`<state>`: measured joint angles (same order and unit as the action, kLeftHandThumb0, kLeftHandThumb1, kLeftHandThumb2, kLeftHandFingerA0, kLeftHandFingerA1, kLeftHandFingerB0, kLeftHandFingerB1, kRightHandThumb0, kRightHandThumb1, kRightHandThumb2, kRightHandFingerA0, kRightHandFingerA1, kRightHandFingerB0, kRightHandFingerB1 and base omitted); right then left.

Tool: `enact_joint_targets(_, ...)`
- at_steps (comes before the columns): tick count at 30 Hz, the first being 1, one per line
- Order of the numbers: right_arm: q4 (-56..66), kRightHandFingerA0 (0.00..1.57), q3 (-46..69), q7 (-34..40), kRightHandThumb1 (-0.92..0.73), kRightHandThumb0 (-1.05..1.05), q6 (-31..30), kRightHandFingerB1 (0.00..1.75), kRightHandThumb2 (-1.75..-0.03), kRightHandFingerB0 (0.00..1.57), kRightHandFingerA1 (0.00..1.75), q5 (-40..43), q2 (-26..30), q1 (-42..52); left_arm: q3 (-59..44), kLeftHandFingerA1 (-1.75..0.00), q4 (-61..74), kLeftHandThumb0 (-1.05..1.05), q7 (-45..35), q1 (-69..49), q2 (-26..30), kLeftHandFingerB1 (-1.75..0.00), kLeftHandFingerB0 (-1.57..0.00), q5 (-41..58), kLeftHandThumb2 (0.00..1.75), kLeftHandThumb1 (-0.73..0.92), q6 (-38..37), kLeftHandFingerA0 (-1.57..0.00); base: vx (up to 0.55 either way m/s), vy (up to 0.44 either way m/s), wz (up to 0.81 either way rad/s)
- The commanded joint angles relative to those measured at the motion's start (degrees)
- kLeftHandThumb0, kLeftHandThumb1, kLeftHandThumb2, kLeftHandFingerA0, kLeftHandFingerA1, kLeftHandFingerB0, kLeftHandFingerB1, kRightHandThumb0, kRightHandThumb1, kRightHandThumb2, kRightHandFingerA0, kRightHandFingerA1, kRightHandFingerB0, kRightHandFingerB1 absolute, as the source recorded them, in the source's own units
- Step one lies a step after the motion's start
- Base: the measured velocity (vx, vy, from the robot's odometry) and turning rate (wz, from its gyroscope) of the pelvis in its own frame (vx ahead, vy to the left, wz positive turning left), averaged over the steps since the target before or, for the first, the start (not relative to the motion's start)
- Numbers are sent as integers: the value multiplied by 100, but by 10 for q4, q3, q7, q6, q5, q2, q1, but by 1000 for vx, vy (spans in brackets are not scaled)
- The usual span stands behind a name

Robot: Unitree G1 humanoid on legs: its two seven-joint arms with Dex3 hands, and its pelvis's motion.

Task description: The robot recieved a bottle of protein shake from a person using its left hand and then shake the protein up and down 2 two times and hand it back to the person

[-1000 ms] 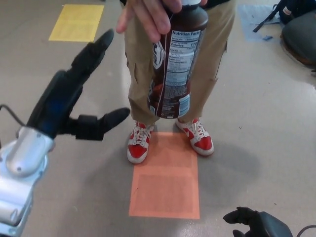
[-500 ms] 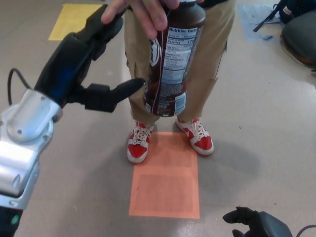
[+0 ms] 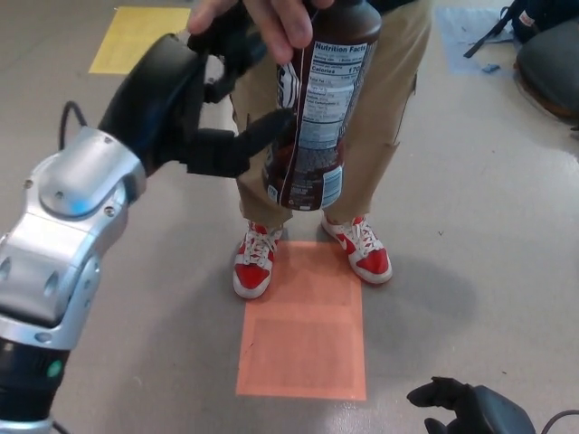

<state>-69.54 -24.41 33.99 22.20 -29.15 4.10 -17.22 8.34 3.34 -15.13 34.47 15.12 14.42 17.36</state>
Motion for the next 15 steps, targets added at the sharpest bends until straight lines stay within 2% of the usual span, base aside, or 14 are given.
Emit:
enact_joint_targets(1,-17,93,-5,39,-77,-27,46,44,-63,78,47,-20,17,-21,31,-18,45,-82,-47,55,-43,0,0,182,86,49,439,0,0,0,0)
enact_joint_targets(3,-16,93,-8,39,-76,-27,43,44,-64,78,47,-23,18,-24,31,-16,43,-81,-40,45,-54,0,0,181,85,48,455,0,0,0,0)
enact_joint_targets(4,-16,92,-8,38,-77,-27,43,44,-63,78,48,-23,17,-24,29,-13,42,-81,-37,42,-59,0,0,182,57,55,459,0,0,0,0)
enact_joint_targets(7,-17,94,-10,40,-77,-27,44,44,-63,78,49,-25,18,-28,43,-11,38,-83,-51,38,-54,0,0,174,58,56,452,0,0,0,0)
enact_joint_targets(12,-15,95,-10,40,-73,-26,48,44,-64,77,49,-26,20,-30,56,-19,36,-85,-55,33,-58,0,0,165,58,56,455,0,0,0,0)
enact_joint_targets(13,-15,94,-7,37,-73,-25,50,44,-64,77,49,-23,19,-30,57,-20,38,-79,-54,35,-60,0,0,165,81,44,460,0,0,0,0)
enact_joint_targets(15,-15,94,-6,34,-73,-25,48,44,-64,77,49,-22,20,-32,55,-19,36,-80,-55,42,-63,0,0,167,85,47,468,0,0,0,0)
